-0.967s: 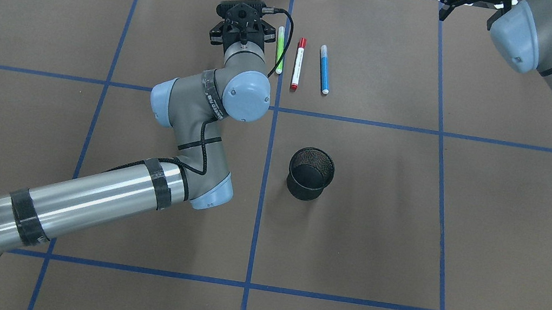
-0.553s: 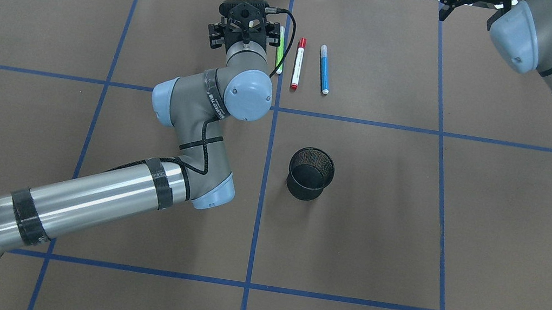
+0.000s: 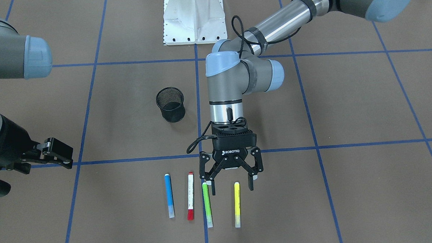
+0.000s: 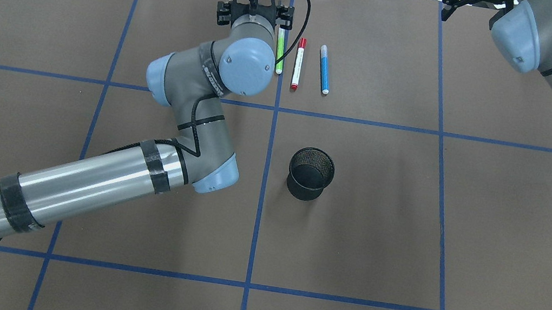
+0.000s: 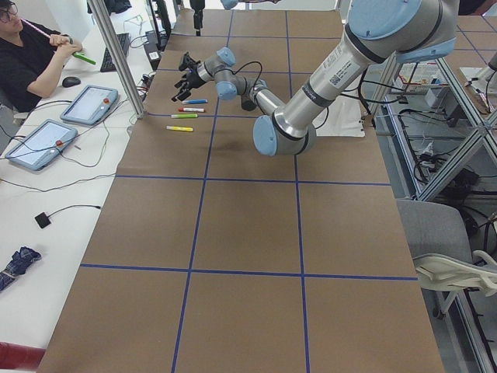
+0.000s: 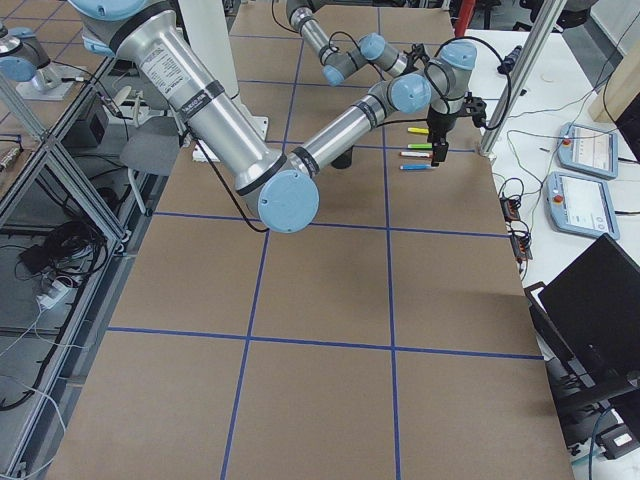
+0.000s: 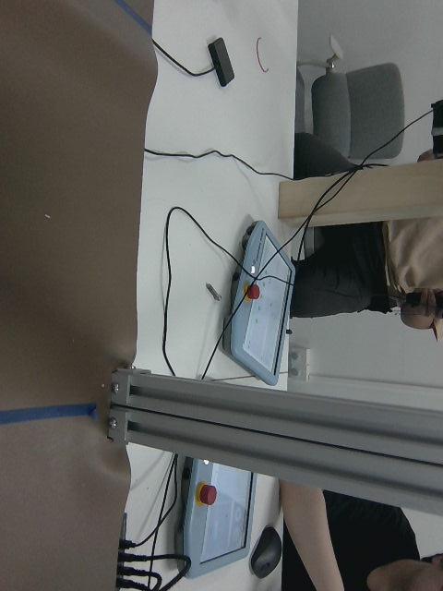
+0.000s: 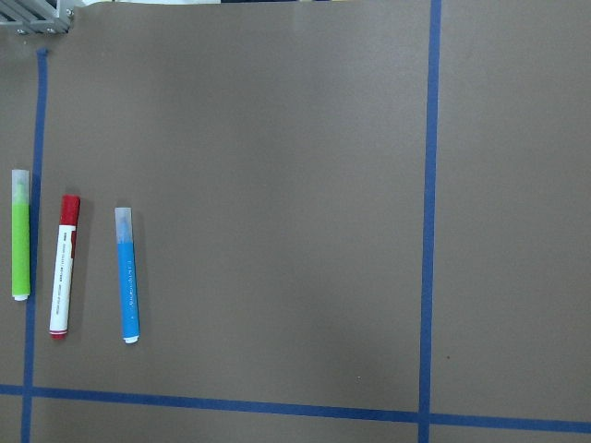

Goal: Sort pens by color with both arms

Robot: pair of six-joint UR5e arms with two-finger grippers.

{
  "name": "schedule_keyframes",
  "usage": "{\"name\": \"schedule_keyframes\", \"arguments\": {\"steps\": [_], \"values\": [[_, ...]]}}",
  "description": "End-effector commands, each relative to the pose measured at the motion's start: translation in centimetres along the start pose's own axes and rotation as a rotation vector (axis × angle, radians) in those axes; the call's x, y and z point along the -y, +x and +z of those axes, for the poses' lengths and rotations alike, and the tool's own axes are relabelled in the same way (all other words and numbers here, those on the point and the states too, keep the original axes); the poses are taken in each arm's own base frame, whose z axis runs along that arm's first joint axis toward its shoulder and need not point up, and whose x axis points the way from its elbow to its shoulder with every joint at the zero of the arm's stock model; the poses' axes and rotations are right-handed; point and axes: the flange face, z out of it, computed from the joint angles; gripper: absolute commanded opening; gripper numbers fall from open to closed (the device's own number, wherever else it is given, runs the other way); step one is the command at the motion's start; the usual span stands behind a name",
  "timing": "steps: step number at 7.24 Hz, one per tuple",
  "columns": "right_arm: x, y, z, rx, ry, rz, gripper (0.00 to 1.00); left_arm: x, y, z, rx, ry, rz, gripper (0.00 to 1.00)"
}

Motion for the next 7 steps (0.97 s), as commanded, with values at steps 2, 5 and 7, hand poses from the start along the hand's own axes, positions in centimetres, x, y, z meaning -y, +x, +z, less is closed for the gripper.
{"name": "schedule_keyframes", "arguments": {"steps": [2,5,7], "values": [[-0.7,0.7,0.0,-0.008,0.027,-0.021,1.00,6.8,-13.4,-1.1,-0.026,-0.147,0.023,1.00],[-2.9,4.6,5.2,-0.006,0.034,-0.055,1.00,2.6,-30.4,-3.7,-0.019,-0.367,0.229,1.00],[-3.0,9.5,5.1,-0.021,0.023,0.005,1.00,6.3,-42.4,-5.2,-0.062,-0.547,0.428,1.00]]}}
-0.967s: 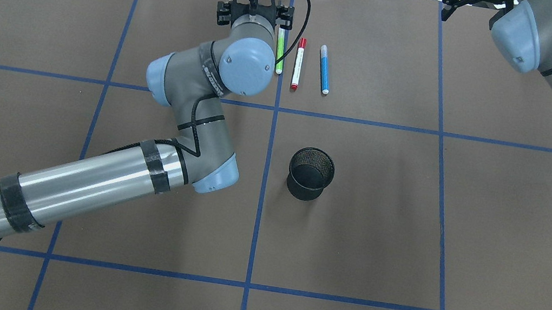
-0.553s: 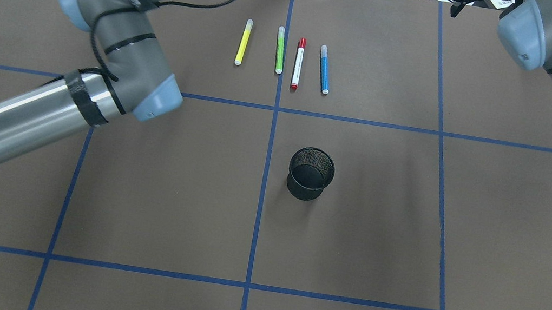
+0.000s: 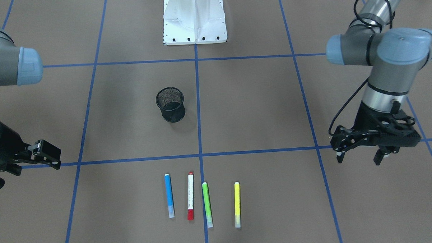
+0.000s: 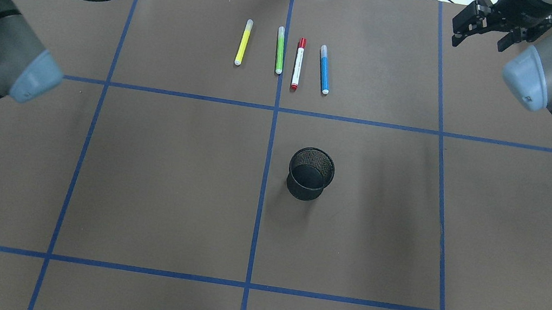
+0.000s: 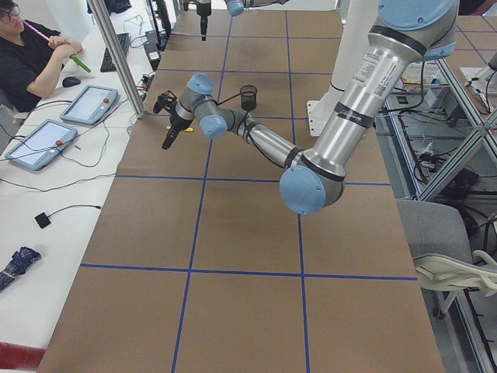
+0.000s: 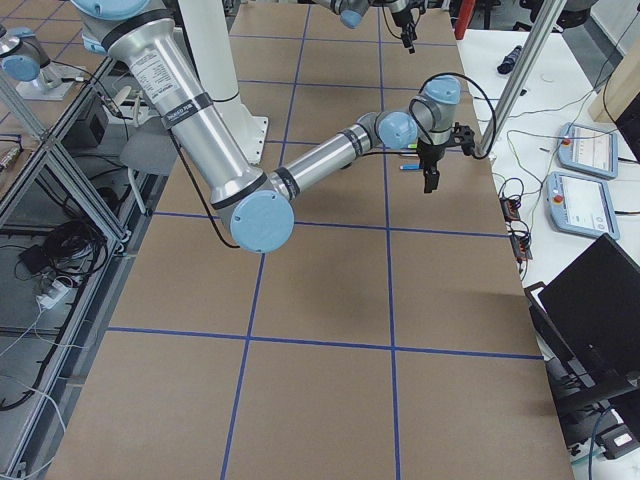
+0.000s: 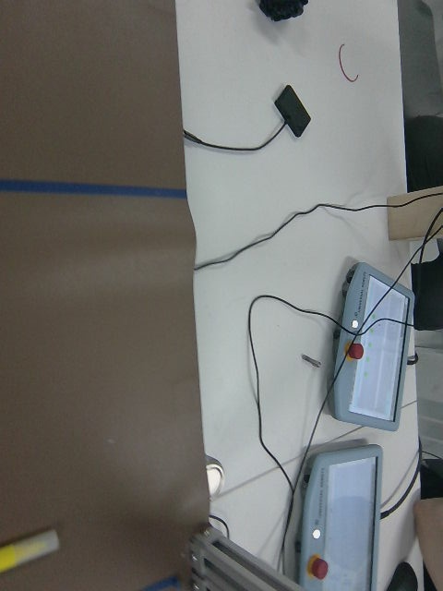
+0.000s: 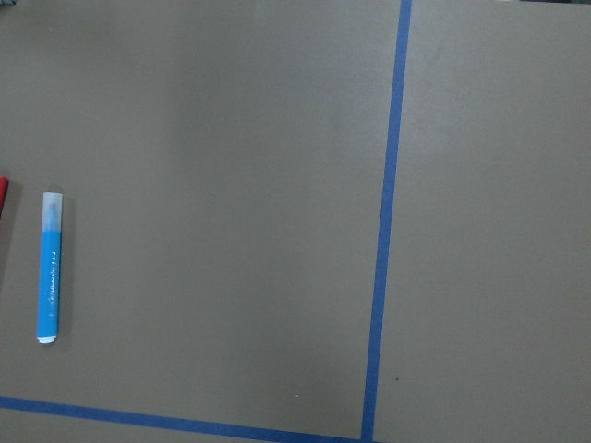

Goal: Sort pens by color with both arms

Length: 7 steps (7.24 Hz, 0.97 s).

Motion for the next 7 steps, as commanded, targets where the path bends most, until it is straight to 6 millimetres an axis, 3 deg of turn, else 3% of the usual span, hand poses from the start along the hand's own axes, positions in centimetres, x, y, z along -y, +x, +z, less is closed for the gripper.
{"name": "schedule_keyframes", "arguments": {"steps": [1,2,3,5,7], "values": [[-0.3,6.2,-1.1,0.027,-0.020,0.067,1.00,-2.3,-12.4,-2.2,0.017,-0.109,0.123,1.00],[-1.9,12.1,-1.6,0.092,-0.063,0.092,1.00,-1.9,-16.5,-3.8,0.051,-0.103,0.079,1.00],[-2.8,17.3,-2.7,0.090,-0.051,0.055,1.00,-4.5,-18.4,-3.8,0.069,-0.108,0.061,1.00],[-4.2,21.6,-2.5,0.063,-0.073,0.110,1.00,-7.5,-20.9,-2.3,0.077,-0.127,0.054,1.00],[-5.9,25.7,-2.8,0.048,-0.093,0.181,1.00,-12.2,-24.3,0.4,0.112,-0.225,0.000,1.00]]}}
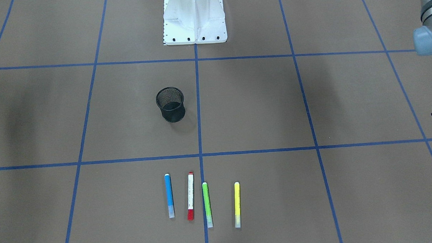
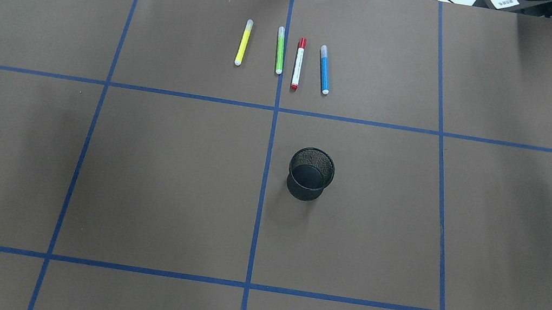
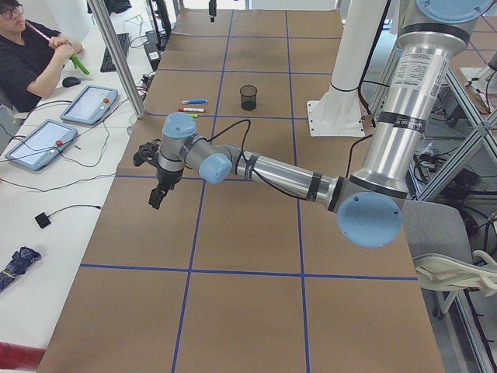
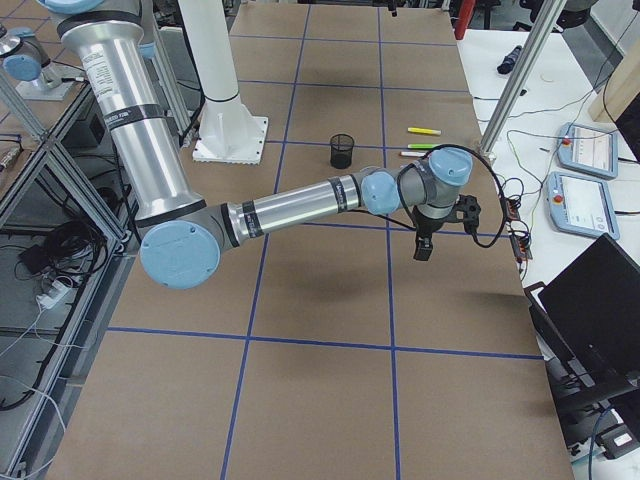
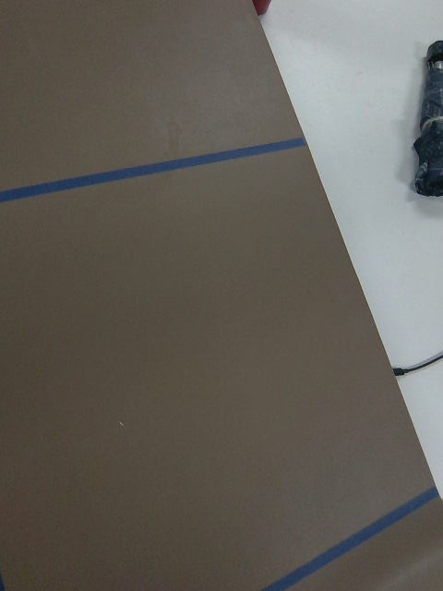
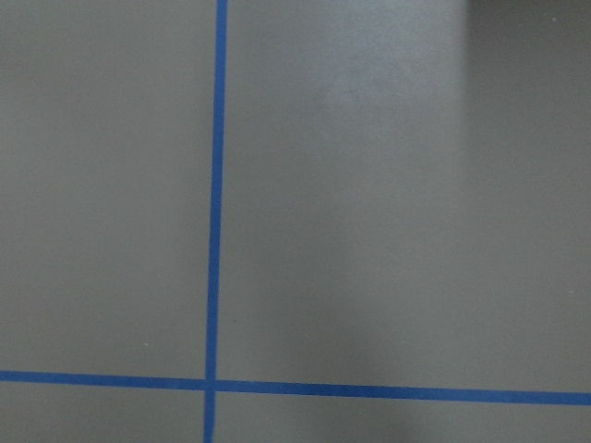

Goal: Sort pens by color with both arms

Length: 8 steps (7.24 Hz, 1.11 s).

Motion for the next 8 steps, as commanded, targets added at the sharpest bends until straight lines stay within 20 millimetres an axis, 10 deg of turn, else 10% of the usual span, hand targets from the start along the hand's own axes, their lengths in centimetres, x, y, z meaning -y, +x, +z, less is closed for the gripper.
{"name": "schedule_keyframes", "arguments": {"steps": [1,5,8], "values": [[-1.8,5.3,-0.5,-0.004,-0.009,0.042,1.00,-3.9,-2.7,3.2,0.019,-0.089,-0.049,1.00],[-3.9,10.9,-1.0,-0.018,-0.048,0.064,1.00,-4.1,-11.0,-3.0,-0.091,-0.218,-0.041,1.00],[-4.5,11.9,-1.2,-0.019,-0.068,0.073,1.00,-6.9,-13.3,-1.2,-0.142,-0.305,-0.115,1.00]]}}
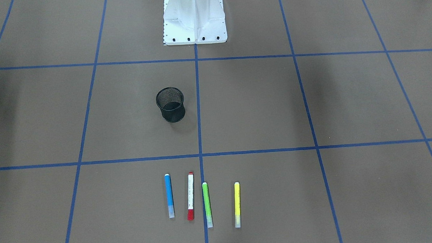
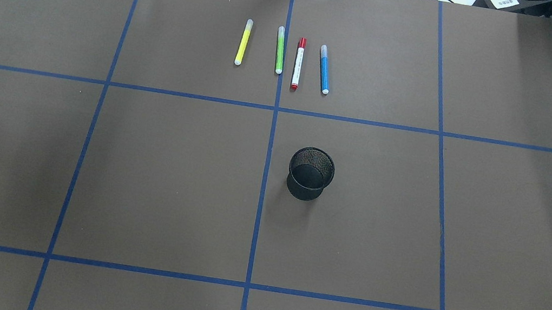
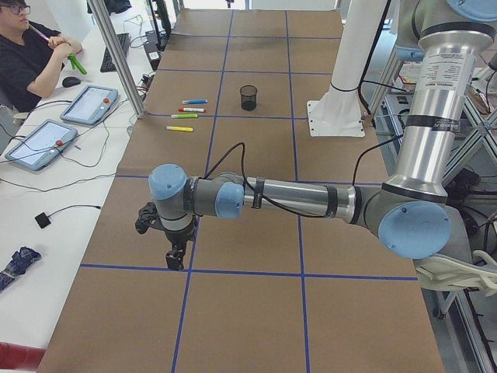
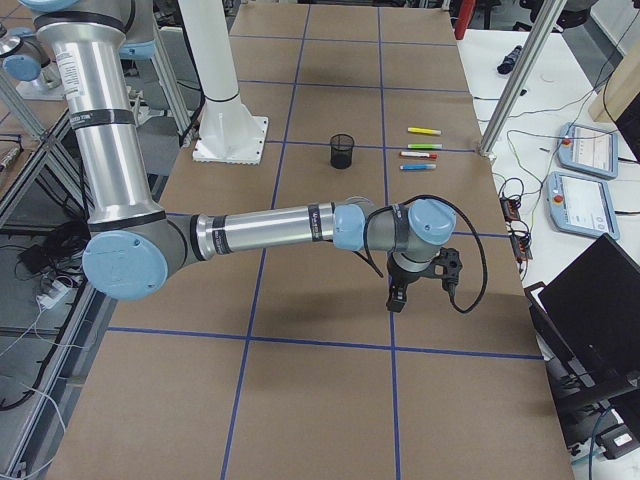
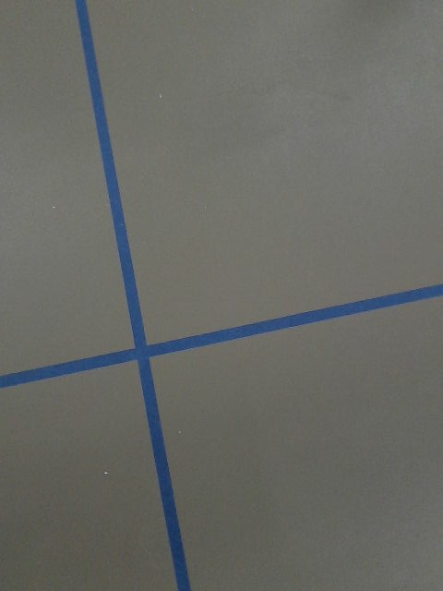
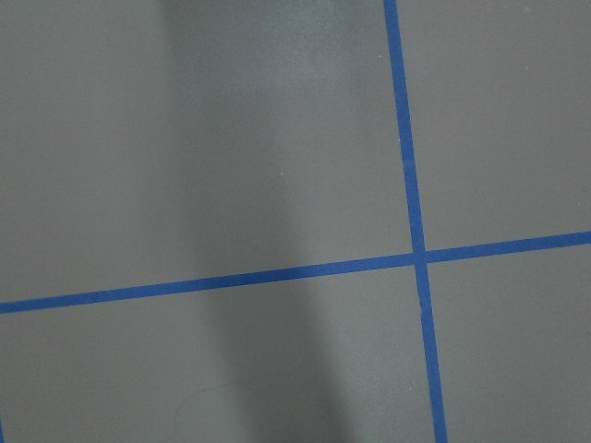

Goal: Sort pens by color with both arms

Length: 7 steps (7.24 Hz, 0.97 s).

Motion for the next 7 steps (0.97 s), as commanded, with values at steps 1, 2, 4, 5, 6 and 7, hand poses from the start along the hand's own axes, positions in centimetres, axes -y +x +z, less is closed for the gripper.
{"name": "schedule_keyframes", "arguments": {"steps": [1,2,4,5,6,7], "values": [[-0.5,1.0,0.2,0.001,-0.010,0.017,1.00,-0.9,-1.1,1.9,-0.109,-0.038,-0.055,1.00],[-1.0,1.9,0.9,-0.001,-0.021,0.031,1.00,-0.8,-1.0,1.9,-0.110,-0.037,-0.055,1.00],[-1.5,2.6,1.3,-0.002,-0.026,0.033,1.00,-0.9,-1.0,1.9,-0.110,-0.037,-0.055,1.00],[-1.6,2.9,1.6,-0.004,-0.030,0.036,1.00,-1.0,-1.2,2.0,-0.110,-0.038,-0.059,1.00],[-2.2,3.7,1.8,-0.004,-0.031,0.045,1.00,-1.4,-1.4,2.3,-0.110,-0.044,-0.064,1.00],[-2.3,4.3,1.2,-0.001,-0.019,0.054,1.00,-1.4,-1.4,2.2,-0.110,-0.042,-0.062,1.00]]}}
